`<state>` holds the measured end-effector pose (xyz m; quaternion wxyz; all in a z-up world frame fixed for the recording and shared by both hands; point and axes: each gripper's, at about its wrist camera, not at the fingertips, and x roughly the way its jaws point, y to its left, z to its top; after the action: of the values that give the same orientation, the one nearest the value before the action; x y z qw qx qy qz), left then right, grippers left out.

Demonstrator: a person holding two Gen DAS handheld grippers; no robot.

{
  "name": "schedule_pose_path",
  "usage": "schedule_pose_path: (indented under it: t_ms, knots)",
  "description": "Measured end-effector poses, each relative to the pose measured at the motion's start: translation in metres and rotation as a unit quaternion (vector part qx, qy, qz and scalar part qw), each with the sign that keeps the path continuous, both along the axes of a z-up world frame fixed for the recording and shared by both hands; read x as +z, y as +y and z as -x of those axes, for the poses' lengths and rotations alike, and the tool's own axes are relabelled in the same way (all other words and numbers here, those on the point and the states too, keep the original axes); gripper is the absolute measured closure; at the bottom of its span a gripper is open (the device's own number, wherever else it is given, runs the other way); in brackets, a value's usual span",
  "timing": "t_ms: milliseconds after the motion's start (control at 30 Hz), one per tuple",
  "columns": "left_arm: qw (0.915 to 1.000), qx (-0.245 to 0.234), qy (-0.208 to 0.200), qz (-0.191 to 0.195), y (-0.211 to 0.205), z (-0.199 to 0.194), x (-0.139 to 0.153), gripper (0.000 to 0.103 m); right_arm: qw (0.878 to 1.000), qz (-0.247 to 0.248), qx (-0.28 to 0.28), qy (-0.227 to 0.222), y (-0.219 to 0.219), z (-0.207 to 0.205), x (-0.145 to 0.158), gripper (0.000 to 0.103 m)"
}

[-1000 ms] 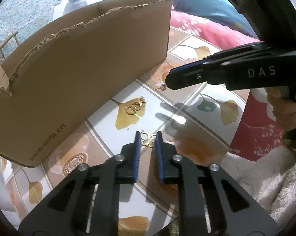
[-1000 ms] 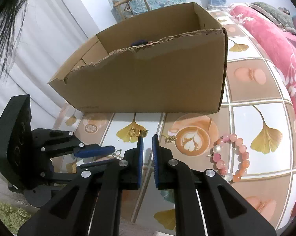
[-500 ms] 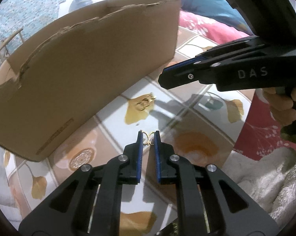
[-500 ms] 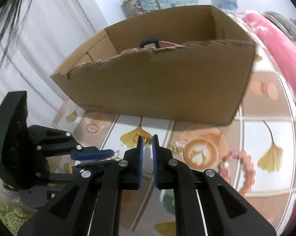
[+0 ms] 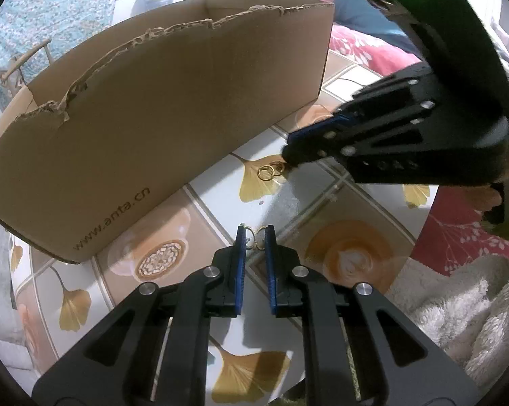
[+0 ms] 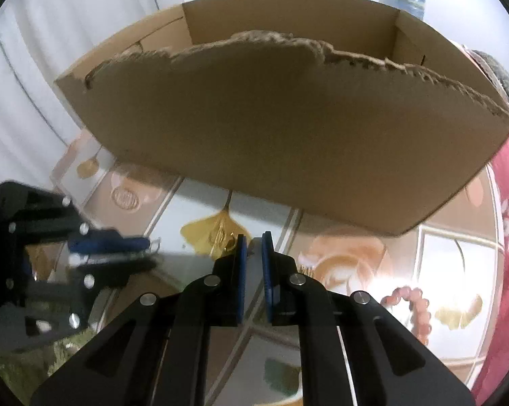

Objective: Organize jewelry

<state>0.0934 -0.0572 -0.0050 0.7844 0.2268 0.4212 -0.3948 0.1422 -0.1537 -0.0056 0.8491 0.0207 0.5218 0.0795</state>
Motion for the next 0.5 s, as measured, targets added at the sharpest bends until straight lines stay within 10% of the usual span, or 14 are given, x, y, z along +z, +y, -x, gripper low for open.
schedule_pose_path:
  t_ms: [500]
  knots:
    - [1.0000, -0.003, -0.004, 0.004, 0.007, 0.001, -0.001, 0.093, 0.999, -0.027, 0.023, -0.004, 0.003, 0.026, 0.007, 0.079]
